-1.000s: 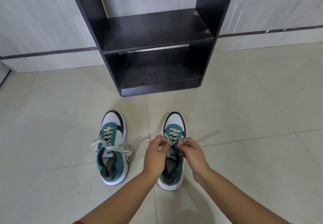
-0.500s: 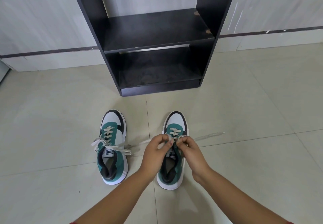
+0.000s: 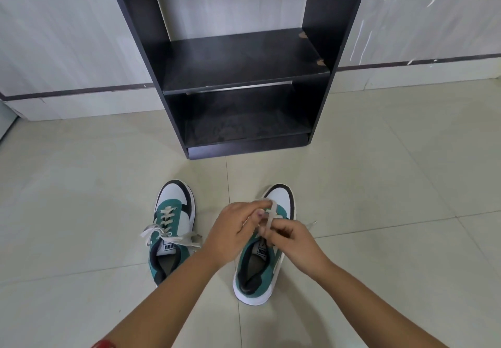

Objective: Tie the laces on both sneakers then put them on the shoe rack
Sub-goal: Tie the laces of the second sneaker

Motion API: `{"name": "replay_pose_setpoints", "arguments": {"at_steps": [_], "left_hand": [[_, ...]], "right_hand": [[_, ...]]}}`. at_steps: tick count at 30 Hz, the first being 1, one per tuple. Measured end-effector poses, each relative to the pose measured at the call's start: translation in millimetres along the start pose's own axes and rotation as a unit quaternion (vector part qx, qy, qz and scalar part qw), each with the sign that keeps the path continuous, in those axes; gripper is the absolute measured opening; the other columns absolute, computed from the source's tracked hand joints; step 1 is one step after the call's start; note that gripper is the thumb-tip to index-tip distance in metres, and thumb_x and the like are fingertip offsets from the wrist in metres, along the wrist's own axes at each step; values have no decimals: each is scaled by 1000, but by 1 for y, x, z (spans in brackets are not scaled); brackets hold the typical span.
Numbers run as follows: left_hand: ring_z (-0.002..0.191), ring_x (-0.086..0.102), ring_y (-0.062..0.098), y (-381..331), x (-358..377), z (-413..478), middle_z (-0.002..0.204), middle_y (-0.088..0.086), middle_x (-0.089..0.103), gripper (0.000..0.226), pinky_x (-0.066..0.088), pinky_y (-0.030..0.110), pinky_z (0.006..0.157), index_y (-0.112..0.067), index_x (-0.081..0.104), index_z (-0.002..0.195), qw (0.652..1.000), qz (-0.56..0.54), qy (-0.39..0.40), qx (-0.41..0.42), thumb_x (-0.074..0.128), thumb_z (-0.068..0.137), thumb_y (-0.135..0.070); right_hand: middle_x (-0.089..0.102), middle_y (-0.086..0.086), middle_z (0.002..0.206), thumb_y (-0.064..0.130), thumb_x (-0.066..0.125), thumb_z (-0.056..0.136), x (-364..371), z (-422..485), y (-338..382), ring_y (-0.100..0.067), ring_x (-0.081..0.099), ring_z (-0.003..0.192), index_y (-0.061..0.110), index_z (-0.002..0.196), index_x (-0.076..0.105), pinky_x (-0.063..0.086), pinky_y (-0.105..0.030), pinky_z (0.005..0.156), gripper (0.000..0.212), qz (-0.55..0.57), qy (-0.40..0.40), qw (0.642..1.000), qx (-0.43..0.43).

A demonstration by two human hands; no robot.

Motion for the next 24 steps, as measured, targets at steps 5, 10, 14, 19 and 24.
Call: {"name": "replay_pose_setpoints", "arguments": {"at_steps": [5, 10, 14, 19, 24], "left_hand": [[78, 52, 7, 15, -13, -4, 71, -16, 56, 66, 24, 42, 111, -25, 67, 85, 978, 206, -21, 27, 9, 95, -56], [68, 55, 19, 22, -43, -4, 67, -6, 63, 64, 30, 42, 102, -20, 65, 69, 908, 400, -126, -1, 16, 98, -49], [93, 61, 21, 36, -38, -4, 96, -2, 66, 42, 36, 47, 101, -26, 70, 93, 911, 393, -64, -109, 31, 93, -42], [124, 39, -11, 4, 2, -12, 126, -30, 47, 66, 28, 6, 103, -50, 39, 125, 988, -75, 118, -60, 55, 80, -4], [92, 58, -1, 6, 5, -9, 93, -19, 59, 30, 44, 15, 82, -33, 57, 102, 989, -84, 105, -67, 63, 80, -13]], "right_hand": [[67, -6, 64, 29, 56, 93, -5, -1, 1, -17, 59, 66, 10, 84, 74, 47, -31, 66, 28, 34, -67, 997, 12], [69, -20, 74, 23, 53, 94, -7, -5, 1, -17, 62, 69, 29, 76, 75, 50, -34, 71, 29, 71, -85, 994, 23], [72, -10, 73, 22, 54, 94, -6, -6, 2, -15, 65, 73, 26, 82, 74, 52, -30, 71, 24, 67, -73, 995, 19], [70, -2, 70, 18, 51, 96, -10, -3, 2, -15, 66, 74, 18, 96, 67, 51, -33, 73, 17, 15, -18, 1000, -4], [71, -13, 79, 20, 48, 97, -9, -3, 0, -25, 67, 76, 13, 107, 62, 54, -36, 74, 19, -33, 19, 999, -21]]}}
Point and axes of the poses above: each hand's wrist, its own z-axis towards the middle knuckle, its own x-axis out of the palm, y = z × x, the point moved 2 cm from there along z, towards the middle knuckle
